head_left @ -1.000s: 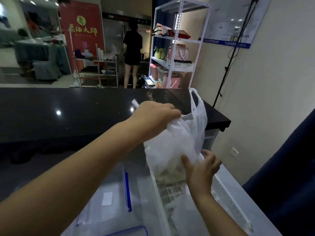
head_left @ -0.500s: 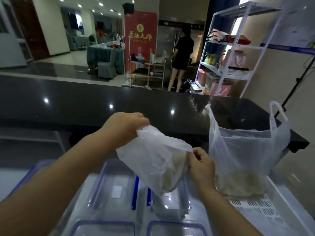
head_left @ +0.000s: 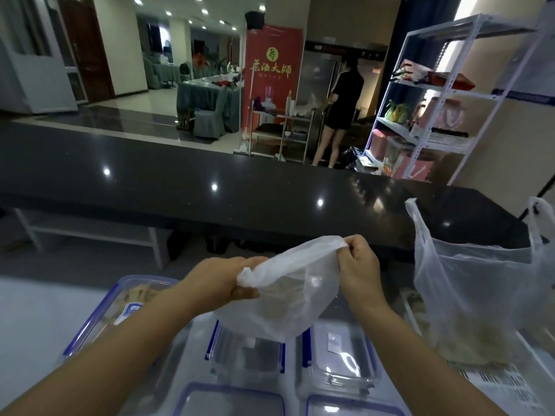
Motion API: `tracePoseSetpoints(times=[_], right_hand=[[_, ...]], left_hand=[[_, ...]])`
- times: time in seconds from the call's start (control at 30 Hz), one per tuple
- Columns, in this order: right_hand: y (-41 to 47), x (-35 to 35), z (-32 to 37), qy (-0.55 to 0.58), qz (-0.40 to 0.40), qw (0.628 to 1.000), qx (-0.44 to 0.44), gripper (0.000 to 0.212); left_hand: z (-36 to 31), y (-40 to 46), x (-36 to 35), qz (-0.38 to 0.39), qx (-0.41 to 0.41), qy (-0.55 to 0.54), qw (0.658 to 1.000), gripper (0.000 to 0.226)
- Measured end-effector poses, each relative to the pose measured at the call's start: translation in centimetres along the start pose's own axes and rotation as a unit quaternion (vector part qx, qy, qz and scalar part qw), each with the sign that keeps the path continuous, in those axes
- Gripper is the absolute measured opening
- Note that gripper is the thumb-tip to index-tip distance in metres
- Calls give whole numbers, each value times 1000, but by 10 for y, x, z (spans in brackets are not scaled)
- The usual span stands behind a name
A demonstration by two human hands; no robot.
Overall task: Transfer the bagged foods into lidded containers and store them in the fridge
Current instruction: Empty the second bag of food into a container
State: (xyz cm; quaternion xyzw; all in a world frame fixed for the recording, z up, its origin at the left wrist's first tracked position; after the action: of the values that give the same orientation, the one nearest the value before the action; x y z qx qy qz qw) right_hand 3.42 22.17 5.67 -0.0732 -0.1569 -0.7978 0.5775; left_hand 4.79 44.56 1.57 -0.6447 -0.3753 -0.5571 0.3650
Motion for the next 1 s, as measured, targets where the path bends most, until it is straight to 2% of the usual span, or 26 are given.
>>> tracePoseSetpoints(times=[0.1, 0.27, 0.4, 0.47, 0.5, 0.6, 0.63, 0.7, 0.77, 0.83, 0.87, 0.93, 0.97, 1.0], right_hand=[[-3, -3, 20, 9, 5, 999, 40, 12], [-5, -12, 36, 5, 6, 996, 94, 12], [-12, -30, 23, -35, 51, 995, 78, 11], [-16, -37, 13, -51, 78, 994, 64, 13], [-18, -39, 8, -55, 90, 993, 56, 15], [-20, -44, -1, -45, 123, 991, 28, 26], [-20, -45, -3, -41, 134, 990, 23, 29], [-24, -52, 0, -24, 158, 986, 35, 35], [-29, -60, 6, -2, 185, 981, 57, 44], [-31, -68, 10, 16, 201, 977, 64, 52], [-30, -69, 8, 19, 196, 979, 59, 57], [-24, -65, -2, -9, 166, 985, 47, 67], [-21, -62, -9, -43, 159, 985, 45, 70], [-20, -62, -18, -83, 171, 981, 40, 74]], left_hand=[[4, 6, -4, -10, 15, -18, 1000, 40], [12, 9, -19, -47, -14, -49, 998, 32], [17, 12, -43, 51, 33, -63, 996, 41], [21, 10, -57, 79, 31, -95, 992, 46], [24, 8, -61, 85, 24, -120, 989, 53], [27, 5, -49, 94, 20, -201, 975, 106], [21, 5, -38, 79, -3, -223, 972, 116], [-1, 5, -15, 30, -49, -260, 964, 123], [-21, 8, -4, -22, -51, -285, 957, 125], [-24, 18, -14, -66, -4, -276, 959, 114], [-21, 21, -20, -91, 17, -255, 962, 97], [-7, 21, -23, -125, 49, -197, 971, 39], [-1, 19, -24, -120, 63, -197, 971, 20], [3, 17, -25, -103, 63, -207, 971, 13]])
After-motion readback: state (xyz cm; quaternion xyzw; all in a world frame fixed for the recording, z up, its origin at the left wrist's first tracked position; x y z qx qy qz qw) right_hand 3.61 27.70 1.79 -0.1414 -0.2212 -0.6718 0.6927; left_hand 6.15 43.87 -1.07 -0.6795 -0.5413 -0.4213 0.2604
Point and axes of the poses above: each hand's wrist, its own y-axis towards the middle knuckle, its own x-axis out of the back of the hand, z = x × y, the point moved 5 cm from there along y, towards the middle knuckle, and after that the axes turned 3 degrees about -x, right-handed, at the moved point
